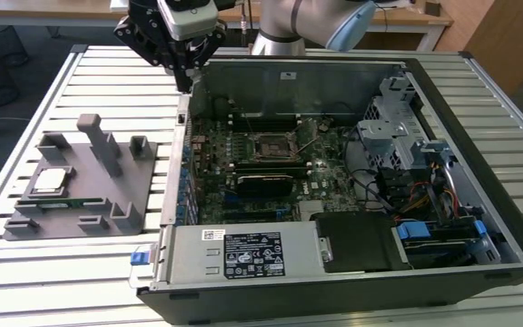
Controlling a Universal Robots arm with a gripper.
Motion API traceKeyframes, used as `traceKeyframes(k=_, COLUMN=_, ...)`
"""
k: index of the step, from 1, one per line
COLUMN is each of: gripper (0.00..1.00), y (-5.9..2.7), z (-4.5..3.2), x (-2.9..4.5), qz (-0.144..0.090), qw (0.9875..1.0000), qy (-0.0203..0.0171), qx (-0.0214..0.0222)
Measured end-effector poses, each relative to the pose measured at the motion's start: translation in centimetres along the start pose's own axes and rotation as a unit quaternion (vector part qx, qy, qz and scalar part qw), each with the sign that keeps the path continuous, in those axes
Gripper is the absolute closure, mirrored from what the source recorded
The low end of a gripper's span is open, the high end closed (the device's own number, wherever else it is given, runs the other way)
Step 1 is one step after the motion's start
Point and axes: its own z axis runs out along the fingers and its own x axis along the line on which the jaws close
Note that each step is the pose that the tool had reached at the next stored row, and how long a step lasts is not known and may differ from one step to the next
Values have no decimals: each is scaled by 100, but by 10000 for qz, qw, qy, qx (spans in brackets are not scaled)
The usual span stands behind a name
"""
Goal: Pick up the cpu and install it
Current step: 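Reach for the cpu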
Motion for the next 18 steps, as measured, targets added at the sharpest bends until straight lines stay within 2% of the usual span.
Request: traceKeyframes(k=18, gripper=89, y=-9, z=3, x=111, qz=0, qw=10000, qy=0, qx=0)
